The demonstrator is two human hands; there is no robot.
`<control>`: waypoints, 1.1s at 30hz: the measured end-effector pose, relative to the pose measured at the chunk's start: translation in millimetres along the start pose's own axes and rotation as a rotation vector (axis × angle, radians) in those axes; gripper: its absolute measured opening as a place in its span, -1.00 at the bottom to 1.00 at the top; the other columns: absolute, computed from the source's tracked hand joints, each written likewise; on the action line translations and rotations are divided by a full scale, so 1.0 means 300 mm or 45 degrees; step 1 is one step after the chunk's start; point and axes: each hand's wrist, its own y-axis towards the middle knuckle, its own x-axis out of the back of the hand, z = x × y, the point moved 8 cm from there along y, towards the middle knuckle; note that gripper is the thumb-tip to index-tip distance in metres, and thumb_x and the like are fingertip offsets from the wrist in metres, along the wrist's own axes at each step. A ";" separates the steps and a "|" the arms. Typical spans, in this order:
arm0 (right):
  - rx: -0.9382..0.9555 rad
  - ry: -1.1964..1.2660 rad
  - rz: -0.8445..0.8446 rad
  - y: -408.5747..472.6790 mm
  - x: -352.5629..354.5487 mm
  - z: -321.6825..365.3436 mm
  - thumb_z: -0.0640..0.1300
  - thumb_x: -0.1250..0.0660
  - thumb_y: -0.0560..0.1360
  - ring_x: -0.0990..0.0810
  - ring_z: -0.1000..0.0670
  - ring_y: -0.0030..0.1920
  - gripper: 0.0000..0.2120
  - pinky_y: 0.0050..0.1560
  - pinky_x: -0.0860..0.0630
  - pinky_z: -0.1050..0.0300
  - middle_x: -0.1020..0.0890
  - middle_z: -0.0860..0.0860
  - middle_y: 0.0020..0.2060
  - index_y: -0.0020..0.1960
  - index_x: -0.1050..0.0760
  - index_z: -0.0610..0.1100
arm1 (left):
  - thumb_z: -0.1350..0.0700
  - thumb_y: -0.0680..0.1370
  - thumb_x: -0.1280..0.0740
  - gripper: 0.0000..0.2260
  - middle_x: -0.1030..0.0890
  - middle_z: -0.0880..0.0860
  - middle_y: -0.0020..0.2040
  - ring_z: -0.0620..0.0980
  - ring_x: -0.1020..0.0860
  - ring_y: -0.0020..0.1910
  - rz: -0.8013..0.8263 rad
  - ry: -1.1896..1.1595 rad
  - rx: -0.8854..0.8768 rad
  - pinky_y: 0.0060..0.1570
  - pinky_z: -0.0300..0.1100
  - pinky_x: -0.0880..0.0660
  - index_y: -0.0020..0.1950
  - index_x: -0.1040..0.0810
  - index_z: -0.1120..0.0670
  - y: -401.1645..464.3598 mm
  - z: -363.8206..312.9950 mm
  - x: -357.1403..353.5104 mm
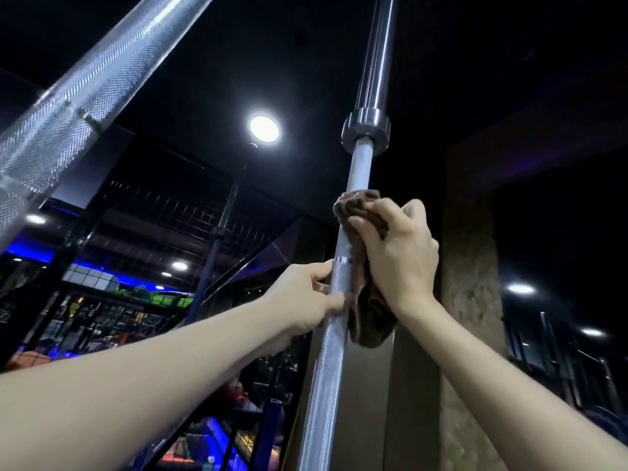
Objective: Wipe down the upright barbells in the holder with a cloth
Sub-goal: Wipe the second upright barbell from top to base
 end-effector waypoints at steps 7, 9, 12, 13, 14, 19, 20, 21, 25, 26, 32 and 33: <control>-0.092 -0.088 -0.045 0.305 -0.027 0.024 0.15 -0.31 0.51 -0.55 -0.18 0.00 -0.70 -0.15 -0.33 0.09 -0.45 -0.08 0.07 0.16 -0.55 0.05 | 0.28 0.50 -0.39 -0.74 -0.57 0.09 -0.15 -0.02 -0.55 -0.21 0.014 0.014 0.028 0.01 -0.10 -0.56 0.01 -0.57 -0.10 0.009 0.004 -0.003; -0.075 -0.059 -0.040 0.277 -0.037 0.016 0.14 -0.32 0.50 -0.55 -0.18 -0.02 -0.70 -0.14 -0.36 0.10 -0.44 -0.08 0.06 0.18 -0.54 0.06 | 0.27 0.49 -0.40 -0.73 -0.56 0.10 -0.14 -0.02 -0.55 -0.19 0.006 0.012 0.039 0.02 -0.10 -0.56 0.00 -0.55 -0.11 0.010 0.009 0.003; 0.037 -0.024 -0.034 0.116 -0.028 0.026 0.13 -0.35 0.49 -0.53 -0.13 -0.16 -0.70 -0.21 -0.34 0.13 -0.38 -0.05 -0.07 0.15 -0.56 0.03 | 0.31 0.49 -0.38 -0.71 -0.59 0.07 -0.19 -0.05 -0.54 -0.23 -0.016 0.013 0.040 -0.10 -0.20 -0.52 0.01 -0.56 -0.09 0.010 0.009 0.013; 0.080 -0.007 -0.012 0.055 -0.022 0.030 0.12 -0.36 0.47 -0.52 -0.11 -0.20 -0.72 -0.24 -0.36 0.12 -0.37 -0.04 -0.11 0.12 -0.58 0.02 | 0.33 0.49 -0.37 -0.69 -0.60 0.08 -0.18 -0.03 -0.55 -0.23 -0.023 0.023 0.041 -0.10 -0.18 -0.51 0.04 -0.57 -0.08 0.009 0.010 0.012; 0.120 0.005 0.015 0.002 -0.012 0.037 0.11 -0.39 0.46 -0.50 -0.10 -0.24 -0.74 -0.27 -0.40 0.10 -0.36 -0.03 -0.14 0.09 -0.59 0.01 | 0.36 0.49 -0.35 -0.67 -0.62 0.09 -0.17 -0.01 -0.56 -0.22 -0.025 0.024 0.035 -0.08 -0.14 -0.51 0.04 -0.57 -0.07 0.007 0.008 0.009; 0.199 -0.034 0.041 0.029 0.024 0.053 0.13 -0.38 0.45 -0.45 -0.04 -0.24 -0.75 -0.26 -0.35 0.10 -0.35 0.00 -0.14 0.04 -0.61 0.04 | 0.23 0.54 -0.35 -0.78 -0.66 0.11 -0.05 -0.07 -0.59 -0.20 0.038 0.024 0.024 -0.15 -0.22 -0.53 0.01 -0.56 -0.11 -0.035 0.022 -0.011; 0.179 -0.072 0.030 0.087 0.023 0.053 0.15 -0.36 0.46 -0.45 -0.05 -0.20 -0.74 -0.23 -0.35 0.08 -0.36 -0.02 -0.11 0.07 -0.60 0.06 | 0.21 0.56 -0.33 -0.81 -0.64 0.10 -0.03 -0.07 -0.56 -0.17 0.075 0.007 0.067 -0.11 -0.21 -0.51 0.05 -0.57 -0.07 -0.051 0.047 -0.018; 0.142 -0.115 0.031 0.147 0.018 0.051 0.15 -0.34 0.47 -0.47 -0.07 -0.15 -0.73 -0.19 -0.38 0.05 -0.38 -0.04 -0.06 0.11 -0.59 0.07 | 0.19 0.57 -0.31 -0.83 -0.62 0.09 -0.03 -0.04 -0.54 -0.13 0.119 -0.013 0.118 -0.04 -0.13 -0.49 0.10 -0.58 -0.02 -0.068 0.074 -0.028; 0.066 -0.175 -0.007 0.236 -0.011 0.040 0.15 -0.33 0.49 -0.55 -0.15 -0.01 -0.68 -0.08 -0.50 -0.06 -0.43 -0.09 0.07 0.19 -0.55 0.07 | 0.24 0.58 -0.28 -0.84 -0.62 0.05 -0.06 0.03 -0.53 -0.03 0.148 -0.085 0.213 0.24 0.15 -0.40 0.10 -0.59 0.07 -0.090 0.128 -0.043; 0.070 -0.147 -0.015 0.205 -0.012 0.034 0.14 -0.33 0.49 -0.54 -0.14 -0.04 -0.68 -0.10 -0.50 -0.05 -0.42 -0.09 0.04 0.19 -0.55 0.07 | 0.24 0.58 -0.28 -0.84 -0.63 0.05 -0.06 0.03 -0.54 -0.03 0.134 -0.083 0.213 0.24 0.16 -0.40 0.09 -0.60 0.07 -0.088 0.131 -0.044; 0.270 -0.024 -0.006 -0.158 0.021 0.050 0.06 -0.42 0.39 -0.48 -0.06 -0.33 -0.76 -0.38 -0.42 0.15 -0.37 -0.02 -0.20 0.04 -0.64 0.04 | 0.21 0.57 -0.31 -0.82 -0.65 0.11 -0.04 0.04 -0.57 -0.08 0.041 -0.051 0.208 0.08 0.10 -0.50 0.14 -0.60 0.05 -0.078 0.149 -0.024; 0.316 -0.041 0.008 -0.191 0.025 0.062 0.05 -0.42 0.38 -0.47 -0.03 -0.35 -0.77 -0.42 -0.38 0.19 -0.39 -0.03 -0.22 0.01 -0.65 0.03 | 0.19 0.56 -0.33 -0.82 -0.65 0.13 -0.03 0.05 -0.56 -0.06 0.027 -0.042 0.209 0.12 0.14 -0.48 0.15 -0.59 0.03 -0.079 0.148 -0.020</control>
